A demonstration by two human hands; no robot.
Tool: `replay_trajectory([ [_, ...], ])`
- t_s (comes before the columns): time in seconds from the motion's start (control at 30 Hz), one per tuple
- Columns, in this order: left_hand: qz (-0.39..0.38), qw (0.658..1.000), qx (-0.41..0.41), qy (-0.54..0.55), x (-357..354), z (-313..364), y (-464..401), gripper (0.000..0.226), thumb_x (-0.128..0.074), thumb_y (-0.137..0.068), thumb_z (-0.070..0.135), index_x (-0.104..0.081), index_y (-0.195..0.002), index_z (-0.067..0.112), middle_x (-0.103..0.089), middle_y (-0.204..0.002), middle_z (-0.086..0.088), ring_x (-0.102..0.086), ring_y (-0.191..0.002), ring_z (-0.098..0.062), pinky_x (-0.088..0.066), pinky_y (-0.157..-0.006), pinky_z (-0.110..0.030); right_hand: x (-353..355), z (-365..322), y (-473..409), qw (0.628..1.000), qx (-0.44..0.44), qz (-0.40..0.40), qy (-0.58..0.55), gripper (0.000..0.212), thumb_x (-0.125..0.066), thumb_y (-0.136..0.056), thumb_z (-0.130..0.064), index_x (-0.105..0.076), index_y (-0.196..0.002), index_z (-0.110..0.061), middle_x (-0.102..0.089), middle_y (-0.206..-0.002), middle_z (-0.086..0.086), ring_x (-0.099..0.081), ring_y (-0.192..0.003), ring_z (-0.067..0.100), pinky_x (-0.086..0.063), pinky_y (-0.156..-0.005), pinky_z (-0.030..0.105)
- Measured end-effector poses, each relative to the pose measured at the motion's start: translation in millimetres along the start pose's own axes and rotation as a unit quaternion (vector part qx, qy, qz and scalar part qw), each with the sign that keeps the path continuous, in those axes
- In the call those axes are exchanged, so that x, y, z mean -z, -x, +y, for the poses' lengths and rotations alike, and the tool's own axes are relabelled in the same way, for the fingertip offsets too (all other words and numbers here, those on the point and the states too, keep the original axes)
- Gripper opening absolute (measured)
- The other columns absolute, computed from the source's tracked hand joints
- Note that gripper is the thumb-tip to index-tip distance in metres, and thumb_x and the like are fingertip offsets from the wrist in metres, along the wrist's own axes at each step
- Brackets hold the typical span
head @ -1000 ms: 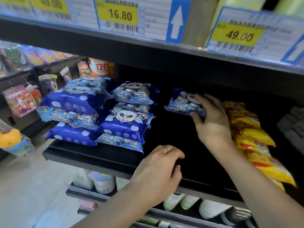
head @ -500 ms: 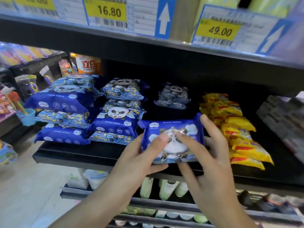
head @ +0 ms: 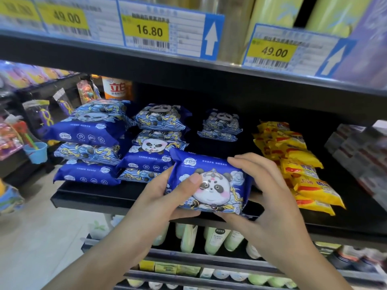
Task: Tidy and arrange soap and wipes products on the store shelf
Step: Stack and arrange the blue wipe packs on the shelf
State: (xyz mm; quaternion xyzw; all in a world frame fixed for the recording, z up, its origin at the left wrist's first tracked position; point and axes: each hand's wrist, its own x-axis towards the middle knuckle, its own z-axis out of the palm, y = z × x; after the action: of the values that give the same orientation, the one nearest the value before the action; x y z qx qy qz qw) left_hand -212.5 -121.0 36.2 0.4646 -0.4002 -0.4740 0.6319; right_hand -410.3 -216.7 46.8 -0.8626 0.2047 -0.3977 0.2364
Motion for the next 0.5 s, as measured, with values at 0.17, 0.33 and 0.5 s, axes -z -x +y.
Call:
replay_trajectory([
  [0.17, 0.057, 0.994, -0.059, -0.066, 7.9, 0.7, 6.3, 0.019, -0.073, -0.085, 0.066, -0.072, -0.104, 0.064, -0.074, -0.109, 0.032, -0.070, -0.105, 0.008, -0.058, -0.085, -0.016, 2.0, -3.2, -4.2, 0.999, -0.032, -0.013, -0.037, 0.076, -0.088, -0.071, -0.032, -0.055, -0.139, -0.042, -0.044, -0.142, -0.024, -0.052, -0.134, 0.015, -0.059, -0.080, 0.020],
  [0.33, 0.108, 0.945, -0.234, -0.199, 30.5, -7.9, 10.4, 0.054, -0.047, -0.100, 0.002, -0.059, -0.141, 0.035, -0.067, -0.138, 0.007, -0.065, -0.128, -0.016, -0.054, -0.101, -0.027, 6.7, -4.6, -6.1, 0.992, -0.074, -0.026, -0.098, 0.083, -0.094, -0.065, -0.022, -0.057, -0.133, -0.050, -0.045, -0.141, -0.024, -0.057, -0.128, 0.010, -0.061, -0.081, 0.024],
  [0.5, 0.078, 0.863, -0.310, -0.392, 42.0, -2.4, 16.2, 0.080, -0.064, -0.086, 0.000, -0.047, -0.151, 0.044, -0.042, -0.161, 0.012, -0.040, -0.151, -0.015, -0.047, -0.109, -0.029, 6.6, -13.2, -10.2, 0.970, -0.121, -0.046, -0.207, 0.077, -0.095, -0.064, -0.031, -0.061, -0.132, -0.045, -0.055, -0.137, -0.016, -0.064, -0.123, 0.015, -0.062, -0.085, 0.037],
])
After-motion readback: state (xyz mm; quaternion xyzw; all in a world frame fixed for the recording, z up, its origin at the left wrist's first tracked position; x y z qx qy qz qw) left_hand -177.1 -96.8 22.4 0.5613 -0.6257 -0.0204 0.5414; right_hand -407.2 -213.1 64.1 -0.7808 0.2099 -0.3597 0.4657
